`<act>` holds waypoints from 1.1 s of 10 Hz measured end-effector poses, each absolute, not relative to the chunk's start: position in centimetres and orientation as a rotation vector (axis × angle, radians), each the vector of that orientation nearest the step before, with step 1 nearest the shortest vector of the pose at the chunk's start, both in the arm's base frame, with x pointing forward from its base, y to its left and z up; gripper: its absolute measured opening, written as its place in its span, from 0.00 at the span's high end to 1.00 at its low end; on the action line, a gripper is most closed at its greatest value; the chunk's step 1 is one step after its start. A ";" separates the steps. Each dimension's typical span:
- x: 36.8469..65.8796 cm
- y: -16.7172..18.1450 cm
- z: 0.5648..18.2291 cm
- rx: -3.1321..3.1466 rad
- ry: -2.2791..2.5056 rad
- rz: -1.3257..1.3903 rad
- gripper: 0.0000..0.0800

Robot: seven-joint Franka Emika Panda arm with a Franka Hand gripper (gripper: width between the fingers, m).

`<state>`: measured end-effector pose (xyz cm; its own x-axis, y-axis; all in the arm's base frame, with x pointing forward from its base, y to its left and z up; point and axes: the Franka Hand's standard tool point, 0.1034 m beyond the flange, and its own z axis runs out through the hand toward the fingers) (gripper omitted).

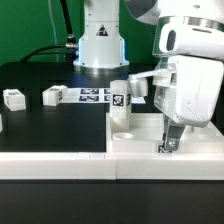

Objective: Assemble square table

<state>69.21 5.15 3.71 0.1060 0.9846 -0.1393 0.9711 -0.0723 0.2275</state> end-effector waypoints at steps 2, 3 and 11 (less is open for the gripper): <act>69.2 4.8 3.5 2.131 1.936 0.060 0.92; 69.2 4.8 3.4 2.132 1.936 0.059 0.92; 69.2 4.5 3.4 2.136 1.931 0.057 0.19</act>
Offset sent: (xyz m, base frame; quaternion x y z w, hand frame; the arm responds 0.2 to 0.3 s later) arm 0.0000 0.0000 0.0000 0.0000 0.0000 0.0000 1.0000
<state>69.15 4.53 3.41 0.1155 0.9827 -0.1445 0.9724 -0.0822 0.2182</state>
